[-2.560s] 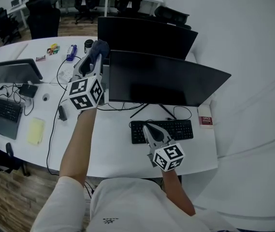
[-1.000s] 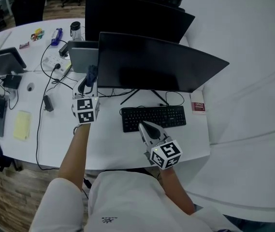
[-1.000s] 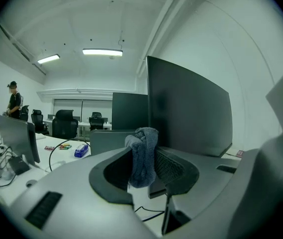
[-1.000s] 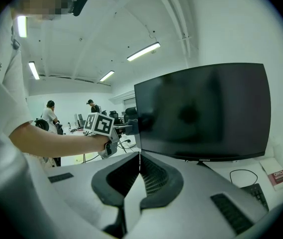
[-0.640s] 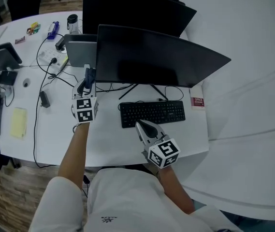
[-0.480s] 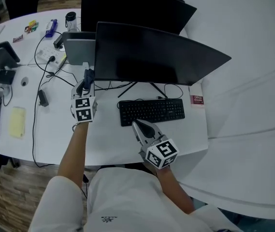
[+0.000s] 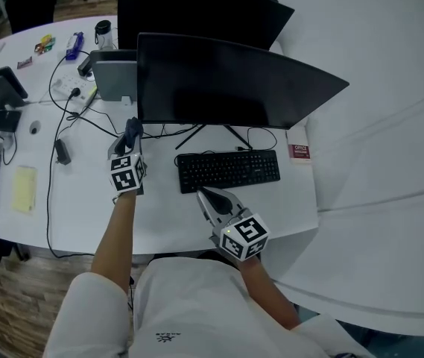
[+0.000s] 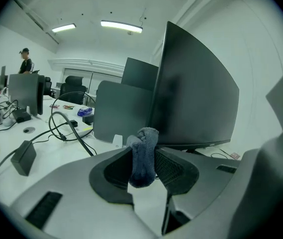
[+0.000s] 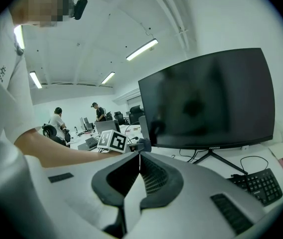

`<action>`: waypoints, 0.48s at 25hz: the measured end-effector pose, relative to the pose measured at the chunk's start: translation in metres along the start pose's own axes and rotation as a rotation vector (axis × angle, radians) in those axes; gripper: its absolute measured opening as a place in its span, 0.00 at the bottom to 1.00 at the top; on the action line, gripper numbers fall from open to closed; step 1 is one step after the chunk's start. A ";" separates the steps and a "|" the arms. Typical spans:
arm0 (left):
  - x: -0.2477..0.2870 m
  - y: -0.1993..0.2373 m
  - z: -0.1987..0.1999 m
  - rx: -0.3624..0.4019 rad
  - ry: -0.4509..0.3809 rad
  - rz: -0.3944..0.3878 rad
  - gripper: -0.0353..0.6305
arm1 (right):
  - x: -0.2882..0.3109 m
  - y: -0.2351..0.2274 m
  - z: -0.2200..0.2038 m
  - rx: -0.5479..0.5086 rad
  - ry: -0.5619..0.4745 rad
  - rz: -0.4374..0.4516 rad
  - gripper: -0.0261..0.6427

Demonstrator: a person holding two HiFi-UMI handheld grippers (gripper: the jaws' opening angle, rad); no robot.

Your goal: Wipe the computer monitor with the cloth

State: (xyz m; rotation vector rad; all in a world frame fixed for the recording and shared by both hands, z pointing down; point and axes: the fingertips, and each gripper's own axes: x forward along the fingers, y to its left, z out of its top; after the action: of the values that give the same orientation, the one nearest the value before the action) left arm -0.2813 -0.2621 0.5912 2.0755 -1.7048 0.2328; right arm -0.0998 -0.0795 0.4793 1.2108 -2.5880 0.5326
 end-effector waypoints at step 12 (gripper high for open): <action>-0.114 -0.096 -0.008 0.110 -0.059 -0.058 0.25 | -0.089 -0.033 -0.001 -0.020 -0.095 -0.009 0.07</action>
State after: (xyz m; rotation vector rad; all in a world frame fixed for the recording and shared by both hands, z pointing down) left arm -0.2134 -0.1441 0.5308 2.2286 -1.6981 0.2549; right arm -0.0181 -0.0366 0.4558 1.2695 -2.6584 0.4563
